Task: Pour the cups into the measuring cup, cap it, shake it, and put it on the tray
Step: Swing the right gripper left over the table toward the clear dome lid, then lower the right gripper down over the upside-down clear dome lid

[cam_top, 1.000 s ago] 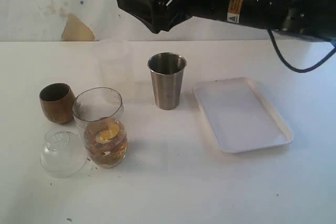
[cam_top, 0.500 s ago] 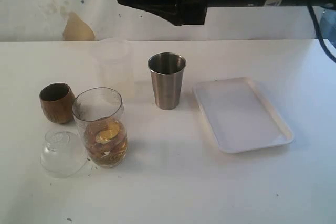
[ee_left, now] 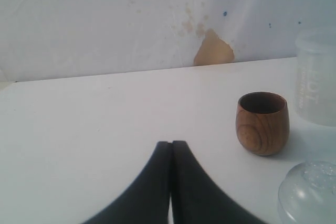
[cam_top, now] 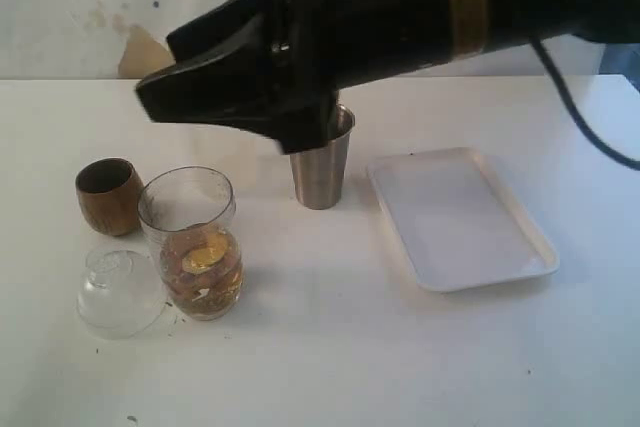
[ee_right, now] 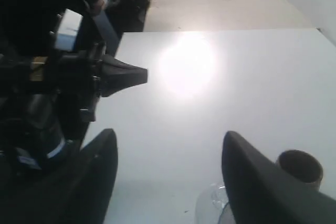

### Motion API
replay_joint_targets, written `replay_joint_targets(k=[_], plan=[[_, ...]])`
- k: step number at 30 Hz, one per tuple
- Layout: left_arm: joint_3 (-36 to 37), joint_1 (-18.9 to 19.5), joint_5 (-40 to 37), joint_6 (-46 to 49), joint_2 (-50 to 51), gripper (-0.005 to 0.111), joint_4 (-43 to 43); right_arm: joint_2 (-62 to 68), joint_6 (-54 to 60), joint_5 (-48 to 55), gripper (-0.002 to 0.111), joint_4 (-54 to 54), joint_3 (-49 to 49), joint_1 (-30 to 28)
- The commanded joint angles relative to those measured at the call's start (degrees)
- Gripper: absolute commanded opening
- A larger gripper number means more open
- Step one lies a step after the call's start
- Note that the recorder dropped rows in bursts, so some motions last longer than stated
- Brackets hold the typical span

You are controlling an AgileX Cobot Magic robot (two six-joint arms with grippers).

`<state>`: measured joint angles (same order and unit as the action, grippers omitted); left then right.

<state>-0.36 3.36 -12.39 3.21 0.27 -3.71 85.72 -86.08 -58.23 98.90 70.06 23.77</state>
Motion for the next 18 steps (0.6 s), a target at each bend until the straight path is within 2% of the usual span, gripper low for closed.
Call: replay_joint_targets(k=[1,6,9,12,14,18], plan=[[0.36,0.17,0.75,-0.08,-0.27,0.0,-0.45,-1.07,-4.07,20.71,0.054,1.05,0.77,9.95],[0.36,0.17,0.75,-0.08,-0.27,0.0,-0.45,-0.03,-7.95,45.58,0.054,1.05,3.41,20.86],[0.36,0.17,0.75,-0.08,-0.27,0.0,-0.45,1.4,5.84,62.52,0.054,1.05,4.15,27.79],[0.36,0.17,0.75,-0.08,-0.27,0.0,-0.45,4.67,15.19,87.49,0.054,-1.07,5.68,34.93],[0.36,0.17,0.75,-0.08,-0.27,0.0,-0.45,7.78,28.51,97.98,0.054,-12.81,9.01,37.84],[0.36,0.17,0.75,-0.08,-0.27,0.0,-0.45,13.21,53.84,101.38,0.054,-44.34,18.98,38.32]])
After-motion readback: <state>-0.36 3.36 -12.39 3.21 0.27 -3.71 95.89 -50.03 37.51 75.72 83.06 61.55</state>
